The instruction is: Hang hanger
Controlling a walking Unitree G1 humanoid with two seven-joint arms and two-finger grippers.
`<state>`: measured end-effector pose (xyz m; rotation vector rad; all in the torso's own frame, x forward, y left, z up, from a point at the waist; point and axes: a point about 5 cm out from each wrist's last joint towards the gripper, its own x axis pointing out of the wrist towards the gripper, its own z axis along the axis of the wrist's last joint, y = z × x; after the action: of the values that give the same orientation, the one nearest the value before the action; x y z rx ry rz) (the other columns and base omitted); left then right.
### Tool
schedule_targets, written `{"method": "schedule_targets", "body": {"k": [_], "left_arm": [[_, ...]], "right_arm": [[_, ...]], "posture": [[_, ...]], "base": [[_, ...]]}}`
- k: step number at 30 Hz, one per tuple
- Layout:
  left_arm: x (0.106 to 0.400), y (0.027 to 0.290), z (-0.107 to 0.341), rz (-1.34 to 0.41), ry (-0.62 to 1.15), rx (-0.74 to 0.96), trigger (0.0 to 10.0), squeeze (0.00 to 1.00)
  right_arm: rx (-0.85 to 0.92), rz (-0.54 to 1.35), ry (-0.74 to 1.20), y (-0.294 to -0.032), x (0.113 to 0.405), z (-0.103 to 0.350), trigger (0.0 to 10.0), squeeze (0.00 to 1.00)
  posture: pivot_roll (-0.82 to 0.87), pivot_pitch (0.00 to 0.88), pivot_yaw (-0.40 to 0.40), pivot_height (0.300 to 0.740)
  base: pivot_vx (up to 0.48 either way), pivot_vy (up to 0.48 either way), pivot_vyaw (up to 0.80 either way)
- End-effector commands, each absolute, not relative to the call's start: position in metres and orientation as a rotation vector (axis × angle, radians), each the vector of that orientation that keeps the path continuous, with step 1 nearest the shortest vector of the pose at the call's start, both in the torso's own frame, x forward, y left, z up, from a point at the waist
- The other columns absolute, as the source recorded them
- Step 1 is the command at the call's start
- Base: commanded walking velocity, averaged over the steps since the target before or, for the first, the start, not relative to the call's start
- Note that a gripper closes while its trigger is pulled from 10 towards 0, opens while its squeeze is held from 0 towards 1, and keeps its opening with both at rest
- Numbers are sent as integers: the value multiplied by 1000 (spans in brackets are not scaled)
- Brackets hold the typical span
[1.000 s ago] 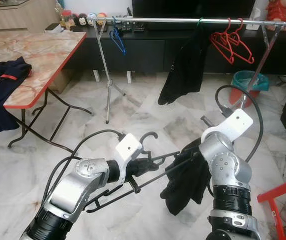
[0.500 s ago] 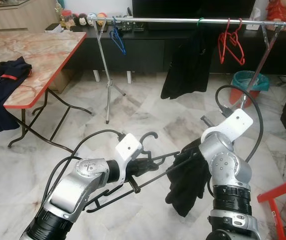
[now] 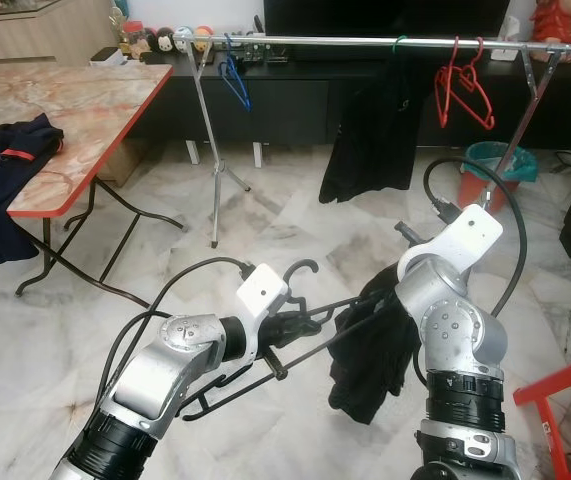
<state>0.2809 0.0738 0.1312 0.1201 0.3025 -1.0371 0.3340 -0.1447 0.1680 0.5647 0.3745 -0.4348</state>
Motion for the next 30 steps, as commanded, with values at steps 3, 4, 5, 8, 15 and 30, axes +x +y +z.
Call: {"method": "schedule_targets", "body": {"k": [3,4,5,8,15,30], "left_arm": [[288,72,136,-1013,274,135,10000,0],[288,72,136,-1013,274,135,10000,0],[288,72,136,-1013,274,135,10000,0],[288,71,136,-1032,277,140,10000,0],[293,66,139,-1040,265,140,10000,0],[307,58,137,-966,276,151,10000,0]], "right_arm": [[614,-374,380,-122,330,174,10000,0],[615,-373,381,-121,330,174,10000,0],[616,-372,381,-121,330,174,10000,0],[616,-361,385,-120,329,174,10000,0],[607,-328,399,-112,325,176,10000,0],[616,-326,413,-112,310,180,10000,0]], "posture": [[-17,0,43,740],[-17,0,43,740],[-17,0,43,740],[-17,0,43,740],[-24,0,47,740],[-34,0,55,740]], "base": [[0,0,0],[0,0,0],[0,0,0],[0,0,0],[0,0,0],[0,0,0]]}}
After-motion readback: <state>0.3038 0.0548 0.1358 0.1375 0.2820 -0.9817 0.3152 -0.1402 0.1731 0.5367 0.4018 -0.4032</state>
